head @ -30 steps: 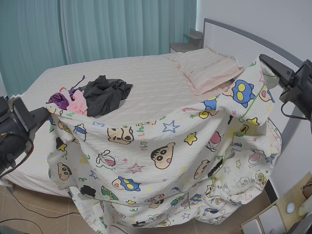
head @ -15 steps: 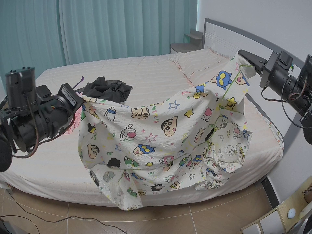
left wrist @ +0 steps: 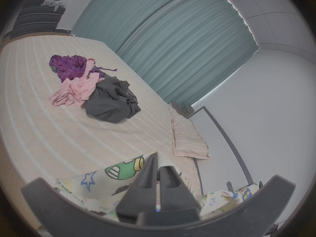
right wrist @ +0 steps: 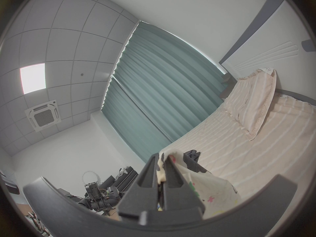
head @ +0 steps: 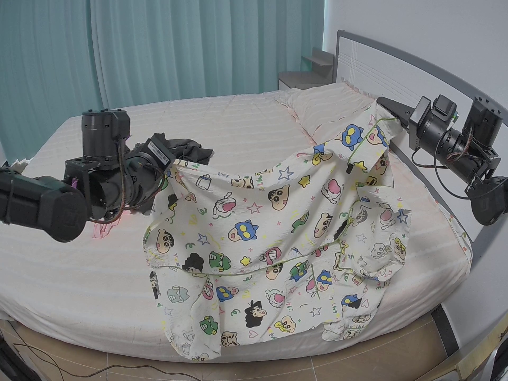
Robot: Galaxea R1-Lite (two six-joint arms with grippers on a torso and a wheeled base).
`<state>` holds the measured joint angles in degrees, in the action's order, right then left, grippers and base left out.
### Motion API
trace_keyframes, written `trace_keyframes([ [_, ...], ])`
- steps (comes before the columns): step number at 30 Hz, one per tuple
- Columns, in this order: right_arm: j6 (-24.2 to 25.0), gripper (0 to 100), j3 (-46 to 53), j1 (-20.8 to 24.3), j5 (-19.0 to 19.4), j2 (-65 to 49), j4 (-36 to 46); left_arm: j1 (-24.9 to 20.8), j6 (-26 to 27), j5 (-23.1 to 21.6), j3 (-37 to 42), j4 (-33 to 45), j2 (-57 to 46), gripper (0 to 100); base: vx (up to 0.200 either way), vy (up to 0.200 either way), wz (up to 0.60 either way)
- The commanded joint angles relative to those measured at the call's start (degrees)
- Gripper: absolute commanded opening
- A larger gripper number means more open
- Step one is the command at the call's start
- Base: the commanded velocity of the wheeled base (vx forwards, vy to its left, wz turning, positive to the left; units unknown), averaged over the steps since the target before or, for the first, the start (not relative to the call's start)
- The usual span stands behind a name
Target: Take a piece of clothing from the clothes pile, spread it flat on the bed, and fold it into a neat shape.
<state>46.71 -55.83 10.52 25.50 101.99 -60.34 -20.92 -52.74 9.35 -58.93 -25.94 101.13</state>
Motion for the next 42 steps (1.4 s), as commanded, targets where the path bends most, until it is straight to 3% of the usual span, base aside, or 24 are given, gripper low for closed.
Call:
trace_keyframes([
  [1, 0.0, 0, -2.4, -1.5, 0.0, 5.1, 0.0, 1.3, -0.3, 0.1, -5.0, -0.1, 8.8, 0, 0.200, 0.000, 0.00],
  [14, 0.0, 0, -10.6, -2.8, 0.0, 15.5, 0.2, 2.2, -0.3, 0.1, -15.4, -0.1, 21.9, 0, 0.200, 0.000, 0.00],
  [29, 0.0, 0, -13.8, -2.9, -0.3, 25.4, 0.3, 2.6, -0.3, 0.8, -20.2, 0.2, 30.6, 0, 0.000, 0.000, 0.00],
  [38, 0.0, 0, -14.6, -2.7, -0.6, 29.1, 0.4, 2.4, -0.4, 0.8, -21.6, 0.2, 32.8, 0, 0.200, 0.000, 0.00],
  [42, 0.0, 0, -14.6, -2.4, -0.7, 30.2, 0.4, 2.2, -0.3, 1.2, -21.5, 0.3, 33.4, 0, 0.000, 0.000, 0.00],
])
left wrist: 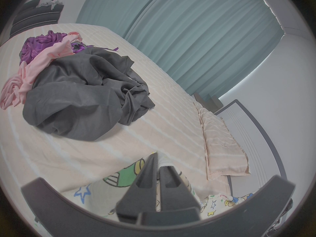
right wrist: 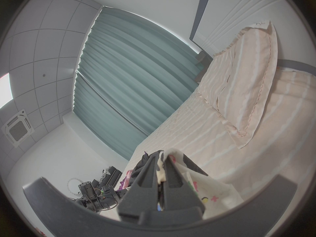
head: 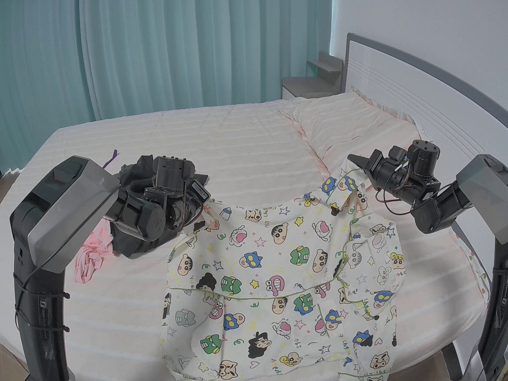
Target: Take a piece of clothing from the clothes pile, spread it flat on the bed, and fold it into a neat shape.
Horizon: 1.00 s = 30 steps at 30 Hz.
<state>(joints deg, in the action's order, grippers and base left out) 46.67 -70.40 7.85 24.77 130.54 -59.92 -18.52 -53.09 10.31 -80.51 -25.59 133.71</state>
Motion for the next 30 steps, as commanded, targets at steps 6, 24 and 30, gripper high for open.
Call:
trace_keyframes([
  [6, -0.1, 0, -0.4, 0.2, 0.0, 3.4, -0.1, -0.3, 0.0, 1.6, -0.1, -0.3, 2.6, 0, 0.000, 0.000, 0.00],
  [24, 0.5, 100, -13.7, -0.6, -14.1, 11.2, 5.8, 2.8, -3.1, 6.7, -3.8, -0.5, 6.0, 100, 0.000, 0.000, 0.00],
  [30, 0.3, 100, -15.6, -1.2, -16.3, 13.3, 9.6, 4.8, -2.2, 7.3, -4.0, -0.7, 6.1, 100, 0.000, 0.000, 0.00],
])
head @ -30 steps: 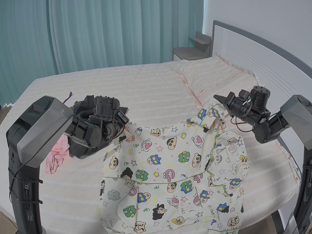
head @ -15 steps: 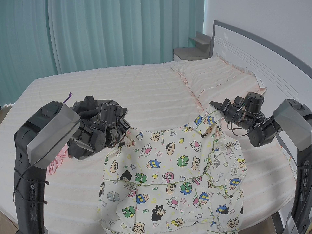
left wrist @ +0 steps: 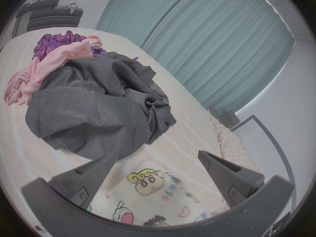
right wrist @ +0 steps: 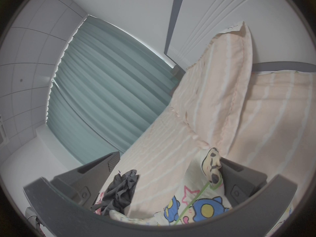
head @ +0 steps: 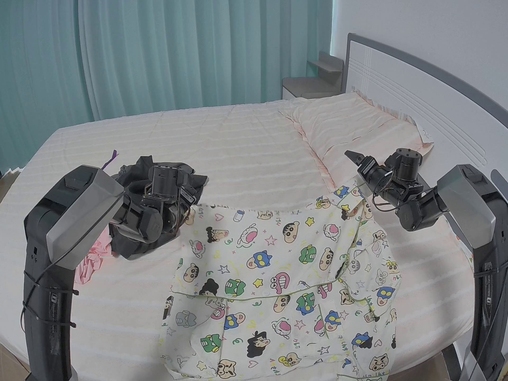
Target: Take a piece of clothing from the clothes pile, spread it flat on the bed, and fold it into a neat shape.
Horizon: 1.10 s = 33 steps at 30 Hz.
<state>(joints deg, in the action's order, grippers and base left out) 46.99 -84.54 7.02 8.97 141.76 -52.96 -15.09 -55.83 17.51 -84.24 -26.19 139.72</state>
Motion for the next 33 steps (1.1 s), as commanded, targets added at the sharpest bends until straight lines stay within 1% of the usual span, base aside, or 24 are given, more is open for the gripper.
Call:
trace_keyframes([
  [1, -0.1, 100, -1.4, -0.3, -0.5, 2.0, 2.7, 1.4, 0.5, 0.1, -0.2, -0.1, 0.1, 100, 0.000, 0.000, 0.00],
  [2, -0.1, 100, -1.4, -0.3, -0.5, 2.0, 2.7, 1.4, 0.5, 0.1, -0.2, -0.1, 0.1, 100, 0.000, 0.000, 0.00],
  [3, 0.3, 100, -6.1, -0.3, -4.3, 3.4, 6.5, 2.1, 2.1, 0.0, -0.4, -0.1, 0.4, 100, 0.000, 0.000, 0.00],
  [5, 0.2, 100, -9.4, -0.3, -7.7, 5.2, 8.4, 2.3, 2.6, 0.0, -0.6, -0.1, 1.2, 100, 0.000, 0.000, 0.00],
  [6, 0.2, 100, -10.1, -0.1, -8.4, 5.9, 9.0, 2.6, 2.6, 0.0, -1.1, -0.1, 1.7, 100, 0.000, 0.000, 0.00],
  [8, 0.2, 100, -10.0, 0.1, -8.4, 6.1, 9.7, 2.8, 2.6, 0.0, -1.4, 0.1, 2.1, 100, 0.000, 0.000, 0.00],
  [11, 0.4, 100, -11.9, 0.0, -9.6, 6.6, 12.7, 3.0, 2.3, -0.4, -0.8, 0.5, 1.8, 100, 0.000, 0.000, 0.00],
  [12, 1.3, 100, -14.6, -0.1, -11.7, 6.9, 15.5, 3.1, 2.0, -0.9, -0.5, 0.7, 1.4, 100, 0.000, 0.000, 0.00],
  [14, 4.8, 100, -17.4, 0.1, -14.8, 7.3, 17.9, 3.1, 2.1, -1.8, 0.3, 0.8, 0.9, 100, 0.000, 0.000, 0.00],
  [16, 9.8, 100, -19.4, 0.4, -16.1, 7.1, 20.6, 3.1, 2.1, -2.5, 1.5, 0.8, -0.4, 100, 0.000, 0.000, 0.00],
  [18, 13.6, 100, -21.5, 0.4, -16.3, 6.8, 23.8, 3.1, 2.1, -3.4, 3.1, 0.5, -1.8, 100, 0.000, 0.000, 0.00],
  [19, 14.3, 100, -22.0, 0.4, -16.2, 6.7, 24.3, 3.1, 2.1, -3.6, 3.5, 0.5, -2.1, 100, 0.000, 0.000, 0.00],
  [20, 16.8, 100, -23.0, 0.4, -16.0, 6.2, 25.7, 3.1, 2.0, -4.1, 4.4, 0.4, -3.2, 100, 0.000, 0.000, 0.00],
  [22, 19.9, 100, -23.9, 0.0, -15.2, 5.6, 27.8, 3.7, 2.0, -5.2, 6.5, 0.3, -5.2, 100, 0.000, 0.000, 0.00],
  [23, 20.2, 100, -24.0, -0.2, -14.6, 5.6, 28.7, 3.8, 2.0, -5.9, 7.4, 0.3, -6.1, 100, 0.000, 0.000, 0.00],
  [25, 19.8, 100, -23.3, -0.3, -14.3, 5.6, 29.3, 4.5, 2.0, -7.6, 9.2, 0.1, -7.9, 100, 0.000, 0.000, 0.00],
  [27, 17.1, 100, -20.0, -0.7, -14.1, 4.8, 29.5, 5.0, 1.3, -9.1, 12.3, 0.1, -10.8, 100, 0.000, 0.000, 0.00],
  [28, 16.8, 100, -19.6, -0.8, -14.0, 4.7, 29.5, 5.0, 1.3, -9.2, 12.4, 0.1, -11.0, 100, 0.000, 0.000, 0.00],
  [29, 12.7, 100, -14.5, -1.2, -13.4, 2.6, 28.9, 5.2, 0.2, -10.6, 15.0, -0.1, -13.2, 100, 0.000, 0.000, 0.00],
  [30, 9.9, 100, -10.7, -1.5, -12.4, 1.1, 28.3, 5.2, -0.3, -11.6, 16.9, -0.5, -15.0, 100, 0.000, 0.000, 0.00],
  [31, 7.4, 100, -6.9, -1.7, -11.1, -0.6, 27.2, 5.2, -0.7, -12.6, 19.3, -1.1, -16.9, 100, 0.000, 0.000, 0.00],
  [33, 4.2, 100, 0.6, -2.4, -8.9, -3.7, 23.2, 5.2, -1.0, -14.3, 23.8, -2.5, -20.3, 100, 0.000, 0.000, 0.00],
])
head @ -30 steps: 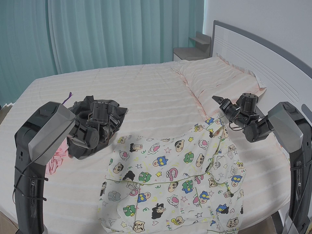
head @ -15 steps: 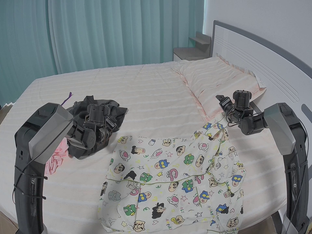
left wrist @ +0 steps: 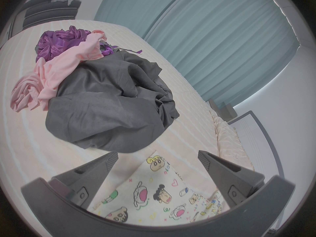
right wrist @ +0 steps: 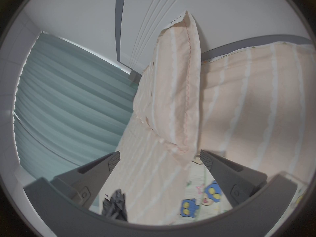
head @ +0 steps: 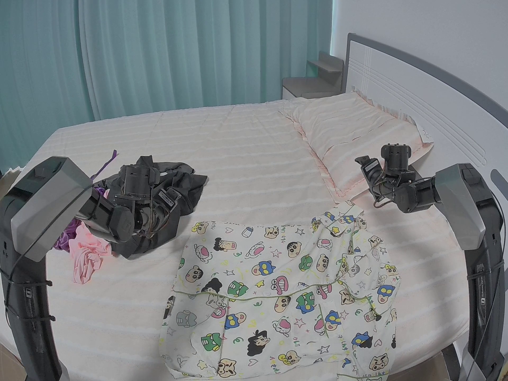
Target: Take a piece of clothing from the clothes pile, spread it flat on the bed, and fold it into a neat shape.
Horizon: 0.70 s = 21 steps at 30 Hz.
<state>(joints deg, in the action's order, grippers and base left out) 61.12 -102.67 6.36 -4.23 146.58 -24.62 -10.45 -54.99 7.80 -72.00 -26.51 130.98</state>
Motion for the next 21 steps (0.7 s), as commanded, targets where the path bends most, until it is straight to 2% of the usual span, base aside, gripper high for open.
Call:
trace_keyframes([
  [1, -10.9, 100, 21.4, -2.0, 5.0, -9.6, -6.8, 0.6, -2.0, -5.3, 13.0, -2.8, -12.6, 100, 0.000, 0.000, 0.00],
  [2, -13.6, 100, 29.5, -2.6, 6.8, -12.5, -11.3, 0.5, -2.7, -6.2, 17.3, -4.2, -15.4, 100, 0.000, 0.000, 0.00],
  [3, -13.6, 100, 29.5, -2.6, 6.8, -12.5, -11.3, 0.5, -2.7, -6.2, 17.3, -4.2, -15.4, 100, 0.000, 0.000, 0.00],
  [4, -17.5, 100, 38.3, -3.6, 9.8, -15.4, -16.2, 0.2, -3.9, -6.6, 21.8, -5.6, -18.0, 100, 0.000, 0.000, 0.00],
  [5, -17.5, 100, 38.3, -3.6, 9.8, -15.4, -16.2, 0.2, -3.9, -6.6, 21.8, -5.6, -18.0, 100, 0.000, 0.000, 0.00],
  [6, -20.7, 100, 43.7, -4.6, 12.3, -16.8, -19.1, -0.1, -4.6, -6.7, 24.6, -6.2, -19.4, 100, 0.000, 0.000, 0.00],
  [7, -26.3, 100, 51.3, -7.2, 16.3, -18.4, -23.2, -0.4, -5.4, -7.5, 29.1, -7.3, -21.3, 100, 0.000, 0.000, 0.00],
  [10, -33.4, 100, 60.1, -11.5, 21.2, -20.0, -27.1, -0.4, -6.4, -10.6, 35.4, -9.9, -23.3, 100, 0.000, 0.000, 0.00],
  [13, -39.1, 100, 66.2, -15.9, 26.8, -19.9, -28.1, -0.4, -6.5, -13.5, 42.3, -14.8, -25.2, 100, 0.000, 0.000, 0.00],
  [15, -40.4, 100, 67.0, -16.8, 28.0, -19.7, -28.1, -0.4, -6.4, -14.0, 43.9, -16.2, -25.7, 100, 0.000, 0.000, 0.00],
  [16, -42.4, 100, 67.8, -18.7, 30.2, -18.3, -28.1, -0.5, -6.4, -15.1, 46.9, -18.7, -26.0, 100, 0.000, 0.000, 0.00],
  [21, -48.2, 100, 67.5, -21.5, 31.6, -14.7, -28.1, -0.5, -8.6, -18.3, 50.5, -22.4, -24.4, 100, 0.000, 0.000, 0.00],
])
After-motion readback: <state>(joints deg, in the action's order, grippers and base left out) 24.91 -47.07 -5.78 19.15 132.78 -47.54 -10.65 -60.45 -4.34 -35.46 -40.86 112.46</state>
